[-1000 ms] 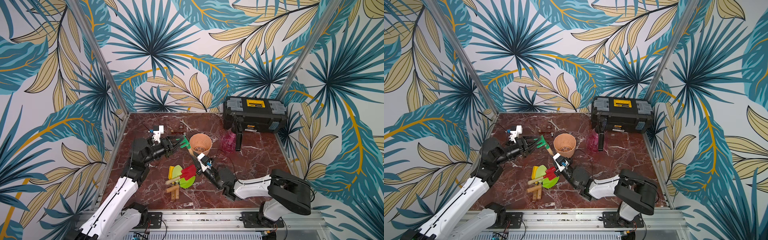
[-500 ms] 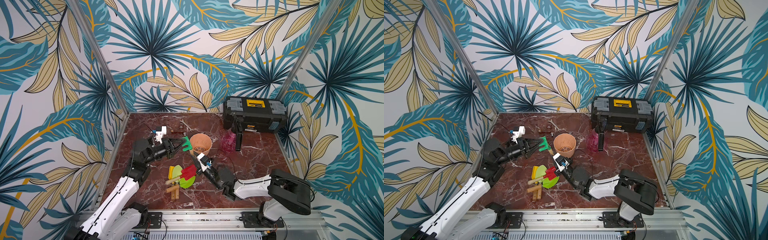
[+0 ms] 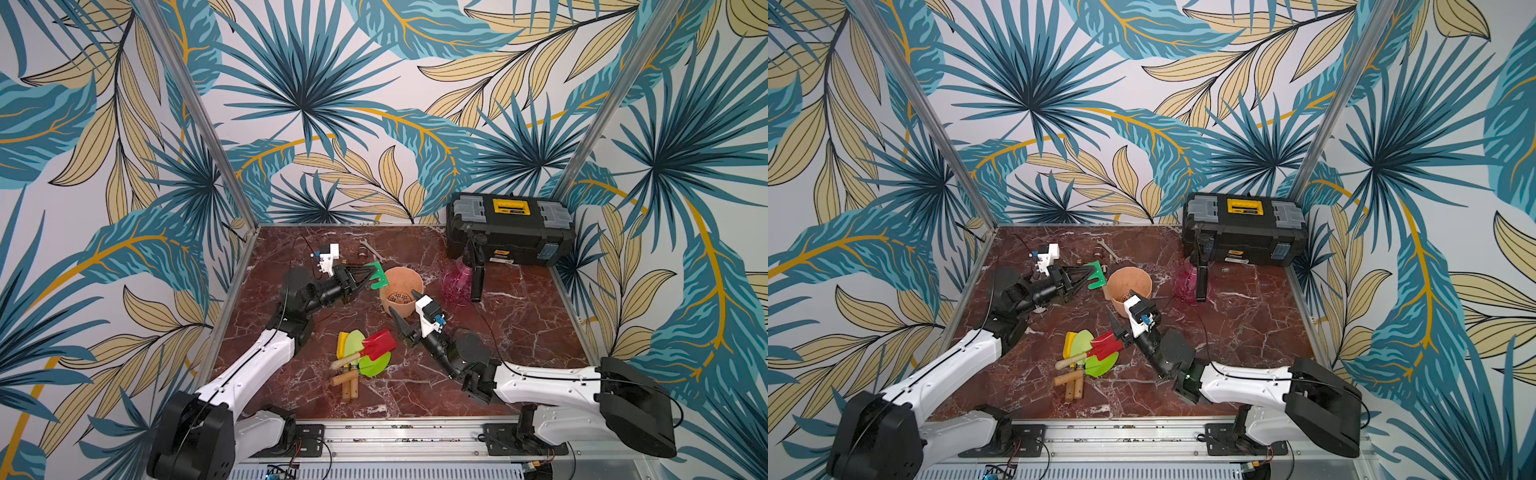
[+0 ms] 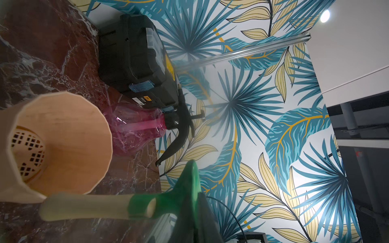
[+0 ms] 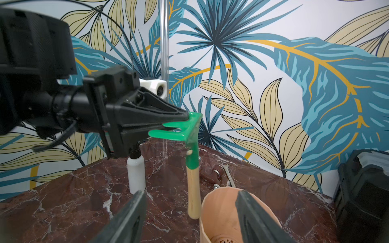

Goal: Organize the gardening tools
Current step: Place the gardening tool in the container.

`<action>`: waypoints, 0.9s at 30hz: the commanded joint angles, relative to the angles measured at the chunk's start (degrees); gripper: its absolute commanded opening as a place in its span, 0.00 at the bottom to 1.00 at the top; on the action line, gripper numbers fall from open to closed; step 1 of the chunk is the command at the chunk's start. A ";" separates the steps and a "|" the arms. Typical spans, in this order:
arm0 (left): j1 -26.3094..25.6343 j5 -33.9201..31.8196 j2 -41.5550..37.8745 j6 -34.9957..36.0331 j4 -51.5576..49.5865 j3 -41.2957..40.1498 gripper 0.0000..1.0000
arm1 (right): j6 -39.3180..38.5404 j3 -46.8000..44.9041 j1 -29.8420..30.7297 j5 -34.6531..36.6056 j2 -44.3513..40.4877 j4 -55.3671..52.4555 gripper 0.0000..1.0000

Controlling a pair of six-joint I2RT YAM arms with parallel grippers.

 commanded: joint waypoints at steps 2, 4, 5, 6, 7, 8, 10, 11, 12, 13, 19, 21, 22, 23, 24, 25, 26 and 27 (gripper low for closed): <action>0.21 1.06 6.20 -5.21 16.74 3.20 0.00 | 8.81 3.16 0.17 2.23 -5.33 -19.73 0.73; 0.21 0.86 8.73 -5.64 18.02 4.51 0.00 | 11.77 5.13 0.16 3.29 -6.94 -26.66 0.74; 0.16 0.72 9.64 -5.16 17.59 5.17 0.00 | 13.27 6.10 0.16 3.89 -7.73 -29.40 0.74; 0.12 0.49 10.23 -4.28 16.69 5.92 0.00 | 14.80 6.85 0.13 4.57 -8.32 -31.86 0.75; 0.12 0.17 10.74 -3.43 15.20 6.65 0.00 | 16.11 7.49 0.09 5.04 -8.88 -34.42 0.75; 0.07 -0.33 11.24 -2.42 13.76 7.43 0.00 | 17.32 7.98 0.13 5.34 -9.52 -36.92 0.75; -0.01 -1.48 12.44 -1.04 11.38 8.80 0.00 | 19.47 8.51 0.16 5.71 -10.79 -39.99 0.75; -0.05 -2.01 13.16 -0.73 10.45 9.43 0.00 | 20.21 8.46 0.12 5.92 -11.57 -40.83 0.75; -0.13 -2.44 13.83 -0.60 9.95 10.10 0.00 | 20.94 8.28 0.14 6.18 -12.38 -41.47 0.75; -0.27 -2.80 14.78 -0.40 9.39 10.63 0.00 | 21.55 7.97 0.18 6.43 -13.15 -41.85 0.75; -2.15 -4.03 21.61 2.74 7.37 14.55 0.00 | 22.87 6.00 0.17 7.93 -16.91 -42.43 0.75; -2.64 -3.89 24.66 2.65 7.89 15.49 0.00 | 23.09 5.65 0.16 8.38 -17.71 -42.53 0.75; -2.89 -3.88 26.06 2.26 9.13 15.65 0.00 | 23.23 5.54 0.03 8.49 -18.00 -42.67 0.75; -3.07 -3.88 27.93 1.55 9.91 15.83 0.00 | 23.50 5.53 0.07 8.60 -18.32 -42.80 0.75; -3.38 -4.07 29.44 0.56 10.77 15.86 0.00 | 23.61 5.49 0.15 8.61 -18.55 -42.82 0.74; -3.68 -4.17 31.12 -0.58 12.02 15.79 0.00 | 23.71 5.46 0.16 8.63 -18.77 -42.85 0.74; -4.11 -4.35 32.39 -1.66 13.00 15.70 0.00 | 23.88 5.37 0.13 8.71 -18.91 -43.84 0.74; -4.63 -4.52 33.35 -2.48 13.98 15.73 0.00 | 23.97 5.25 0.12 8.84 -19.13 -44.91 0.74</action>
